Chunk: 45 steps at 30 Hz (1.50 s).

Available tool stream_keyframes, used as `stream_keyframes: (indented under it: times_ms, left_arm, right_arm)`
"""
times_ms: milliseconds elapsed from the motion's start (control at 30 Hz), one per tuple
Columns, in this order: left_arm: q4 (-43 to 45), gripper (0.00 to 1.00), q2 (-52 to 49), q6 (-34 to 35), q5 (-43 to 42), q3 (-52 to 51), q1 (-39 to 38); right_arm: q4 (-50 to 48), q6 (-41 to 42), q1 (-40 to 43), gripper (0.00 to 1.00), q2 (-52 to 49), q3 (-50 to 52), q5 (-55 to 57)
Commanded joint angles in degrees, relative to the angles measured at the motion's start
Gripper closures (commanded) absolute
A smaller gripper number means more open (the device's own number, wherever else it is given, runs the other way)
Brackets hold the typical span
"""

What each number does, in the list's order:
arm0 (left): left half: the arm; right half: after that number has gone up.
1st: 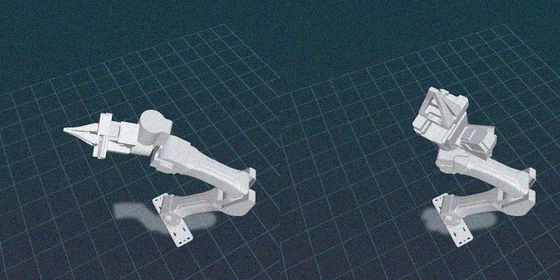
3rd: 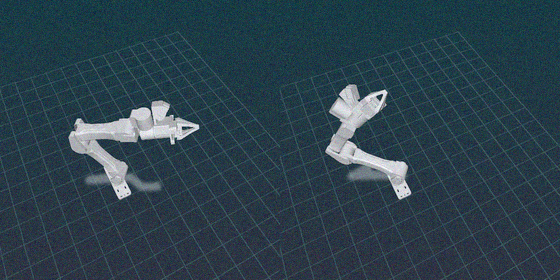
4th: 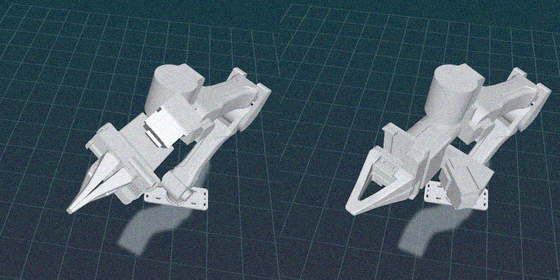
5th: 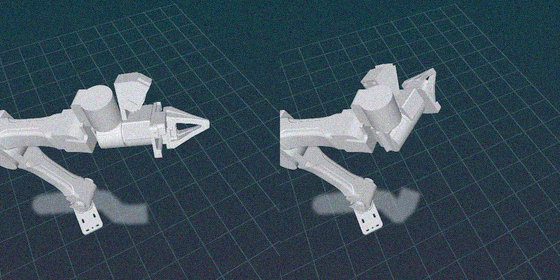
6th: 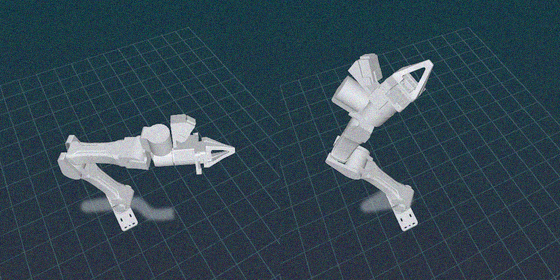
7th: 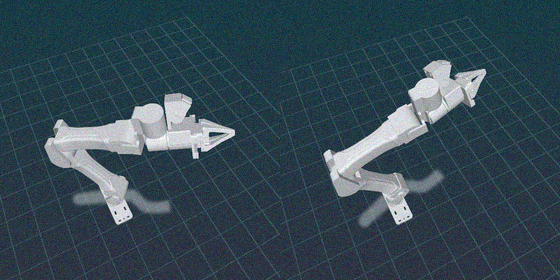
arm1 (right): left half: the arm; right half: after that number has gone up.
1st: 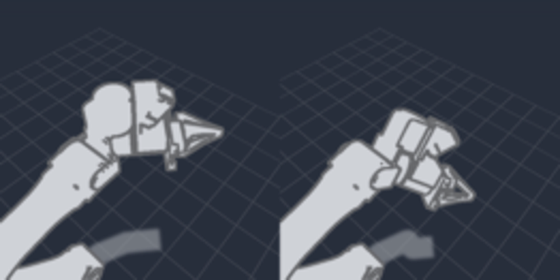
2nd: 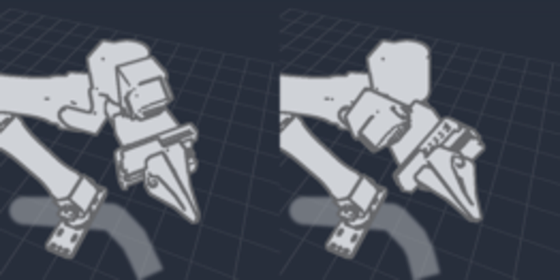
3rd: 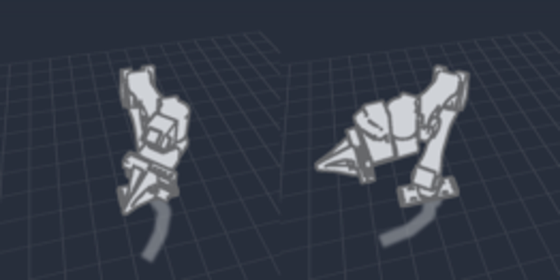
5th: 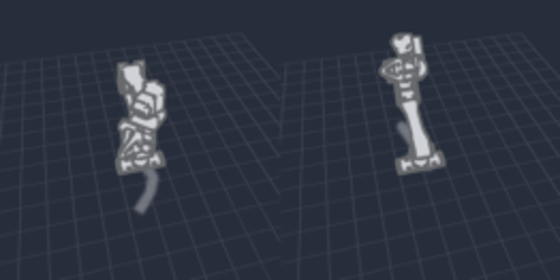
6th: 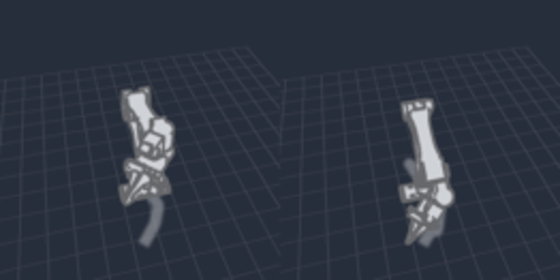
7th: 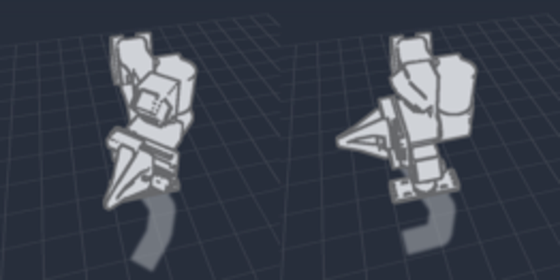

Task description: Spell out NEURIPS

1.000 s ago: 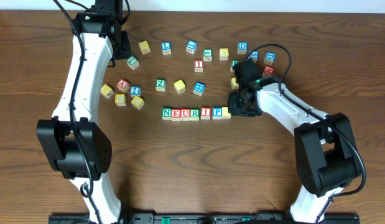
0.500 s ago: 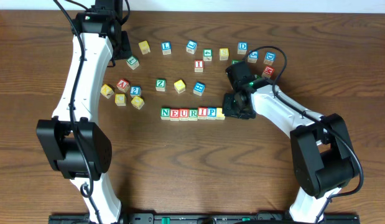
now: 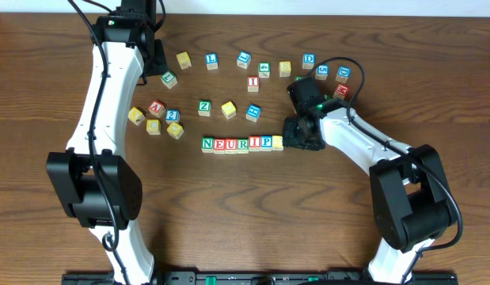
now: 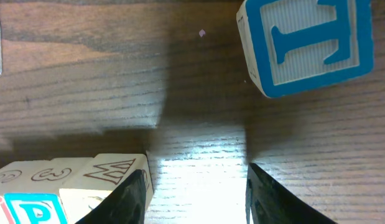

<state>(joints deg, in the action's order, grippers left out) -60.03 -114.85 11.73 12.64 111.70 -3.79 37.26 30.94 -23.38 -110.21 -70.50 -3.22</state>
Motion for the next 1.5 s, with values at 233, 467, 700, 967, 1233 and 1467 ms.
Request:
stream_keyframes:
  times_ms: [233, 467, 700, 967, 1233, 1467]
  left_arm:
    - [-0.4, 0.52, 1.8, -0.7, 1.1, 1.0, 0.2]
    - [-0.4, 0.52, 1.8, -0.7, 1.1, 1.0, 0.2]
    - [-0.3, 0.52, 1.8, -0.7, 1.1, 1.0, 0.2]
    - [-0.3, 0.52, 1.8, -0.7, 1.1, 1.0, 0.2]
    - [-0.3, 0.52, 1.8, -0.8, 1.1, 1.0, 0.2]
    - [-0.3, 0.52, 1.8, -0.8, 1.1, 1.0, 0.2]
  right_arm:
    - [3.0, -0.8, -0.3, 0.51, -0.6, -1.4, 0.4]
    - [5.7, -1.4, 0.6, 0.57, -0.6, -3.1, 1.8]
    - [12.2, -4.3, 0.7, 0.75, -0.6, -11.9, 5.5]
    - [11.5, -2.0, 0.4, 0.88, -0.9, -15.5, 4.4]
    - [11.8, 0.3, 0.4, 0.89, -4.7, -13.7, 4.1]
    - [11.6, 0.3, 0.0, 0.89, -8.1, -13.7, 1.9]
